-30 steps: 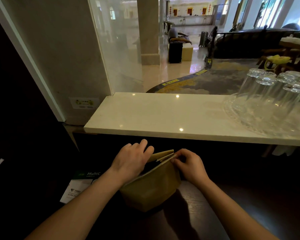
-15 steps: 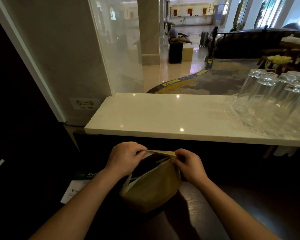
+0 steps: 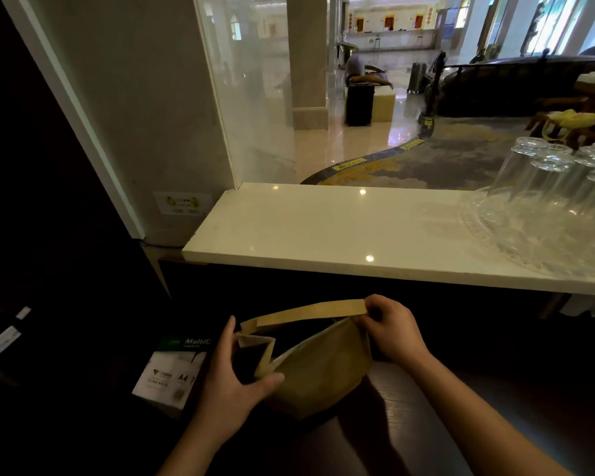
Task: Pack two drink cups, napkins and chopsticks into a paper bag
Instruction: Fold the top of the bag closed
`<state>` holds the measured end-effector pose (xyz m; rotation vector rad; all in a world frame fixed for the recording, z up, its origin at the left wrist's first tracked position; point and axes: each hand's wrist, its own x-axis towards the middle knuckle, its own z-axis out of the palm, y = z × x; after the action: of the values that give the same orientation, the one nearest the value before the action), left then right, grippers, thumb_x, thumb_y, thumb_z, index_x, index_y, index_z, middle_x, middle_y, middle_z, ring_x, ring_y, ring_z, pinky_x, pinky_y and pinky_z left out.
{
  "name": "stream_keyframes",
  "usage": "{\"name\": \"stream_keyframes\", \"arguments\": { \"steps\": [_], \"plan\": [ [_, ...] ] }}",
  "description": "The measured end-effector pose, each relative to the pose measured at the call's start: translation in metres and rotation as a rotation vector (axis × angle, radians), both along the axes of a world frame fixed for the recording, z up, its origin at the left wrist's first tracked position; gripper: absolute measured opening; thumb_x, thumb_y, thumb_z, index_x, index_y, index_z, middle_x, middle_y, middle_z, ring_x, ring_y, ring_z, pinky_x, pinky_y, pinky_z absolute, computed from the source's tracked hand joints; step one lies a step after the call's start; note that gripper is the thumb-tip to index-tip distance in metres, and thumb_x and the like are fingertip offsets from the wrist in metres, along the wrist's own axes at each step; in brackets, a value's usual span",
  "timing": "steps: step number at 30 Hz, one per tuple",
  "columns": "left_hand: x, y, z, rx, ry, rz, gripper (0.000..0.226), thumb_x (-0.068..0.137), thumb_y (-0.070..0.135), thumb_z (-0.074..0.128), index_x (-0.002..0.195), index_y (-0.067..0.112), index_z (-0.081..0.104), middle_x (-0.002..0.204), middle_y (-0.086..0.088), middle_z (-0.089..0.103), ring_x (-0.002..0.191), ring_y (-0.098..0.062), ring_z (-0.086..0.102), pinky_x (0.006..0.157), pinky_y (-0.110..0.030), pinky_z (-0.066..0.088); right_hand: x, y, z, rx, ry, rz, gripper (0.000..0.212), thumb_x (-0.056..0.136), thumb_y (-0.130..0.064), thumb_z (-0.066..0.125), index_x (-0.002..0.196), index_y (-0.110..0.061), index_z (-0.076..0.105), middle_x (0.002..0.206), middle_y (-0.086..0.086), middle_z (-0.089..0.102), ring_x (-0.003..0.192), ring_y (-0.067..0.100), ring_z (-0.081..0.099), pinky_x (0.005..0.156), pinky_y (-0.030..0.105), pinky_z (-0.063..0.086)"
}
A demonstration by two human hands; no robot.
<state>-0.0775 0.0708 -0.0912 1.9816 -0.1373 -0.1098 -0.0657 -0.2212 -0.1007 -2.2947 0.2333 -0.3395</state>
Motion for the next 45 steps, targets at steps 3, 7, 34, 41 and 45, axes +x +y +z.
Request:
{"name": "stream_keyframes", "arguments": {
  "steps": [3,7,34,41,45],
  "plan": [
    [-0.007,-0.008,-0.008,0.046,-0.028,0.015,0.117,0.064,0.028,0.089,0.148,0.047,0.010,0.153,0.009,0.026,0.132,-0.003,0.021,0.108,-0.038,0.028,-0.004,-0.004,0.014,-0.001,0.038,0.094,0.032,0.081,-0.017,0.071,0.108,-0.031,0.063,0.103,-0.011,0.065,0.096,0.007,0.061,0.086,0.037,0.055],
    [-0.002,-0.011,-0.009,0.070,-0.121,0.081,0.108,0.068,0.026,0.087,0.145,0.048,0.015,0.147,0.012,0.032,0.129,-0.001,0.023,0.103,-0.031,0.028,-0.013,-0.001,0.052,0.044,-0.068,0.313,0.066,0.072,-0.016,0.070,0.133,-0.033,0.049,0.133,-0.012,0.051,0.125,0.004,0.045,0.105,0.027,0.039],
    [0.042,-0.027,-0.023,-0.093,-0.109,0.267,0.042,0.076,0.008,0.079,0.108,0.030,0.061,0.102,0.014,0.065,0.100,-0.007,0.062,0.078,-0.020,0.049,0.049,0.060,0.097,-0.611,-0.056,0.542,0.037,0.089,-0.043,0.060,0.124,-0.031,0.060,0.114,-0.009,0.065,0.105,0.013,0.057,0.084,0.034,0.053],
    [0.048,-0.020,-0.031,-0.063,-0.178,0.228,0.046,0.076,0.013,0.081,0.102,0.043,0.058,0.101,0.018,0.065,0.098,0.001,0.060,0.080,-0.025,0.052,-0.017,-0.006,0.061,0.031,-0.202,-0.092,0.023,0.085,-0.019,0.071,0.108,-0.024,0.067,0.100,-0.009,0.069,0.098,0.011,0.065,0.082,0.026,0.049],
    [0.050,-0.020,-0.034,-0.023,-0.217,0.216,0.044,0.076,0.014,0.080,0.108,0.036,0.060,0.103,0.018,0.063,0.101,-0.008,0.060,0.082,-0.034,0.053,-0.022,-0.015,0.016,0.298,0.078,-0.052,0.047,0.082,-0.024,0.075,0.127,-0.023,0.060,0.116,-0.007,0.065,0.110,0.011,0.061,0.094,0.034,0.052]
  ]
}}
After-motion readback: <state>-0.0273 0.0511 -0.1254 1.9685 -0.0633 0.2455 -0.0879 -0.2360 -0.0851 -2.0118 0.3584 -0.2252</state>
